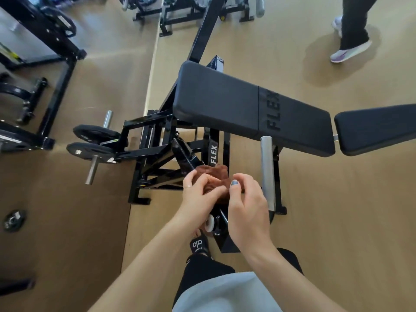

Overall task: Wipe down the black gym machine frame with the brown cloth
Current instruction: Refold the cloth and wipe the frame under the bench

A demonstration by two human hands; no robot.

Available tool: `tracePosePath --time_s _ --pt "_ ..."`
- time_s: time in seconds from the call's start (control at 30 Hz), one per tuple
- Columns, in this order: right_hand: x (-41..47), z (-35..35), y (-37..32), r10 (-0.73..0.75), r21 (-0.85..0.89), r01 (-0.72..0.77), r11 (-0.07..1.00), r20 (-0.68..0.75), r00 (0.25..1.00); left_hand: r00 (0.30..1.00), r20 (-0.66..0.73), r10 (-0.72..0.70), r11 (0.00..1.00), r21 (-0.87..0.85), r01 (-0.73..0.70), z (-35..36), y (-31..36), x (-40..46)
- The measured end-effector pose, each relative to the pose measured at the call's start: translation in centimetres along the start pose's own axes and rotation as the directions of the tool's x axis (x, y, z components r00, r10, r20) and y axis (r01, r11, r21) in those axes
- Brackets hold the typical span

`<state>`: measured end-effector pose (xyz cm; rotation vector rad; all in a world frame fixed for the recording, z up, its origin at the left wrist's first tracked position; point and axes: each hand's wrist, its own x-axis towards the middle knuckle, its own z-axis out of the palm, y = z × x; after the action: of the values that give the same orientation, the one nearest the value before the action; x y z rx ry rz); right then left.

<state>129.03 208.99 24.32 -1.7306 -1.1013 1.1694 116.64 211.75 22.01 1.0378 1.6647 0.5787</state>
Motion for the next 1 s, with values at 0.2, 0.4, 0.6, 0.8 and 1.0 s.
tracePosePath --time_s 0.2,0.4,0.6,0.8,1.0 --pt "0.1 0.1 0.0 -0.012 -0.010 0.012 1.000 -0.004 1.000 0.996 -0.093 -0.010 0.999 0.037 0.013 -0.1 -1.0 2.2" --pt "0.1 -0.5 -0.4 -0.011 -0.058 0.015 0.998 0.069 0.998 0.950 -0.263 -0.170 0.974 0.100 0.203 -1.2 0.4 6.3" --pt "0.1 -0.7 -0.3 -0.017 -0.051 0.022 0.998 0.099 0.995 0.951 -0.127 -0.283 0.937 0.175 0.302 -0.3 1.5 3.9" --pt "0.2 -1.0 -0.5 -0.039 -0.027 0.043 0.999 0.119 0.992 0.939 0.063 -0.339 0.941 0.025 0.338 -0.2 1.9 -0.8" --pt "0.4 -0.6 -0.5 -0.067 -0.038 0.072 0.997 0.124 0.990 0.942 0.020 -0.336 0.939 -0.066 0.337 0.0 2.9 1.2"
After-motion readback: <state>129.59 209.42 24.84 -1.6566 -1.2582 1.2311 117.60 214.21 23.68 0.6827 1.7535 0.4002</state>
